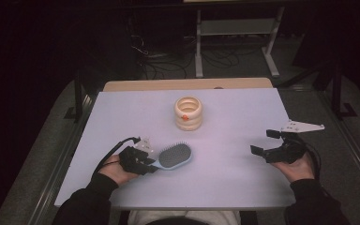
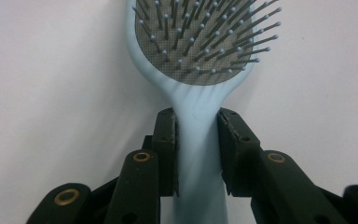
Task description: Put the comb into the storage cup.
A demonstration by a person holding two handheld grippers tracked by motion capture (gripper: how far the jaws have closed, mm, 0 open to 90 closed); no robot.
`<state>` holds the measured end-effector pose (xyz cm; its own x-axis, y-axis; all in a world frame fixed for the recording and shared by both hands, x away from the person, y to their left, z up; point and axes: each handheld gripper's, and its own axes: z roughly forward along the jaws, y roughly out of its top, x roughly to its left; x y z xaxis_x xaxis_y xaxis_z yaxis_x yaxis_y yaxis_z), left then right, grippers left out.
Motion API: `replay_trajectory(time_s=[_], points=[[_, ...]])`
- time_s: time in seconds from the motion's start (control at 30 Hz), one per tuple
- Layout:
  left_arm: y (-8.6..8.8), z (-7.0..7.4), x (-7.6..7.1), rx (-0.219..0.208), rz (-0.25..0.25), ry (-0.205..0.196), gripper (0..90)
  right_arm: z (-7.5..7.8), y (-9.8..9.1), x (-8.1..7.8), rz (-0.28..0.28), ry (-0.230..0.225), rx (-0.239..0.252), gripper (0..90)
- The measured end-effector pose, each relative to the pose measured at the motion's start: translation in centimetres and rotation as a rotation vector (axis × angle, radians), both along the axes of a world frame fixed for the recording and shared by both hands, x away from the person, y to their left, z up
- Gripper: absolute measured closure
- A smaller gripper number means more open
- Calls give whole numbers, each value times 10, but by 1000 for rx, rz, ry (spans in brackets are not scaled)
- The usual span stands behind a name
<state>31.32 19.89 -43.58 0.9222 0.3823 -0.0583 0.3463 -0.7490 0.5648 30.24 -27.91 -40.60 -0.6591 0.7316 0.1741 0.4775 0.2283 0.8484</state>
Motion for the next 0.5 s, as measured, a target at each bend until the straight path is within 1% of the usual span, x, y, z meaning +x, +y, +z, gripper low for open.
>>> replay_trajectory(time_s=[0.03, 0.07, 0.13, 0.27, 0.33, 0.37, 0.43, 0.5], points=[[2, 4, 1, -13, 7, -12, 702, 0, 0, 0, 0, 0, 0, 0], [2, 4, 1, -13, 7, -12, 702, 0, 0, 0, 0, 0, 0, 0], [4, 8, 1, -30, 10, -26, 701, 0, 0, 0, 0, 1, 1, 0], [7, 16, 3, -54, 16, -38, 702, 0, 0, 0, 2, 3, -2, 0], [7, 20, 4, -67, 27, -53, 701, 0, 0, 0, 0, 3, 0, 0], [8, 22, 4, -73, 27, -52, 702, 0, 0, 0, 0, 3, 1, 0], [9, 28, 4, -83, 31, -72, 701, 0, 0, 0, 0, 3, 1, 0], [10, 31, 5, -89, 32, -80, 701, 0, 0, 0, 1, 3, 1, 0]])
